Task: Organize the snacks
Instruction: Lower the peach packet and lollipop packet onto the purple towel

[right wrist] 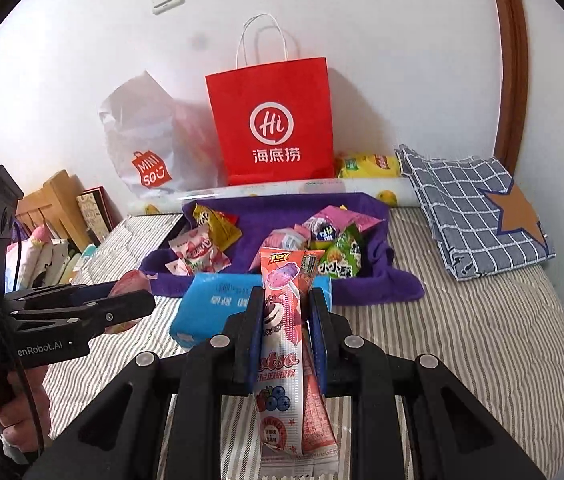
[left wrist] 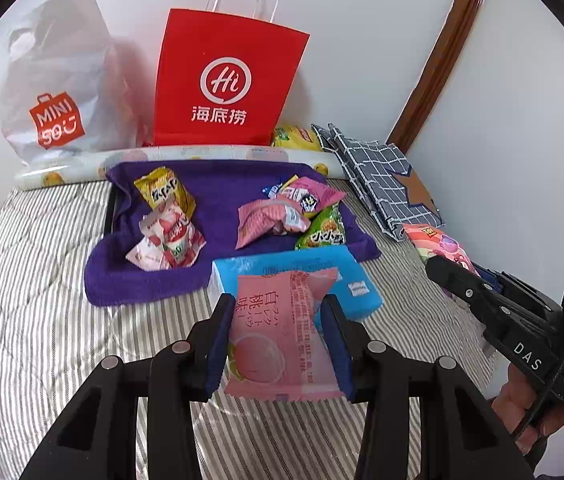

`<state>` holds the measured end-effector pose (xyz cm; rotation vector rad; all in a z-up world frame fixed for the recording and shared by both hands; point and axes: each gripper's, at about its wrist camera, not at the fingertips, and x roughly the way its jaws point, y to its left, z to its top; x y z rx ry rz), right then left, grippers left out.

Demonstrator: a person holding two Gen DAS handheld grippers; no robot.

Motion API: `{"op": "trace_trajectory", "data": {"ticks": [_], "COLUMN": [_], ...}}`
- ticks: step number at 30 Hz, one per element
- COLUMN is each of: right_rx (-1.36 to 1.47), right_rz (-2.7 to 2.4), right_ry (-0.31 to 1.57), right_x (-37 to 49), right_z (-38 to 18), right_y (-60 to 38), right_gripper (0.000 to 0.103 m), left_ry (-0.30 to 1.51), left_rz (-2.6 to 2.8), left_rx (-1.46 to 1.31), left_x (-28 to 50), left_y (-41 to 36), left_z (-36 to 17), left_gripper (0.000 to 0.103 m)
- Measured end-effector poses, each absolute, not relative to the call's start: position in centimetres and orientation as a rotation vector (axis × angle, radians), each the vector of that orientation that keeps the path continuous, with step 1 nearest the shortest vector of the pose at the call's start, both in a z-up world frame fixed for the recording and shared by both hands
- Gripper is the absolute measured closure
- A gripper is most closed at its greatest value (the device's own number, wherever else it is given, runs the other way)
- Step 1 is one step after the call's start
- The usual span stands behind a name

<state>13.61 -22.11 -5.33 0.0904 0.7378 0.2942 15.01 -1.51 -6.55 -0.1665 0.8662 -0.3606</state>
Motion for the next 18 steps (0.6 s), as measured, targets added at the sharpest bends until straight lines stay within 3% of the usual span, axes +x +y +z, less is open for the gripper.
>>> {"op": "trace_trajectory", "data": {"ticks": [18], "right_rx": [0.072], "right_rz": [0.335], "right_ry": [0.708], "right_x": [20.0], "right_z": [-2.7], "right_y": [-20.3], "right_gripper": [0.081], "left_ry": [0.844], "left_rz": [-0.34], "left_rx": [-0.158], "left_x": [20.8], "left_y": [-1.3], "left_z": [-3.4], "left_gripper": [0.061]}}
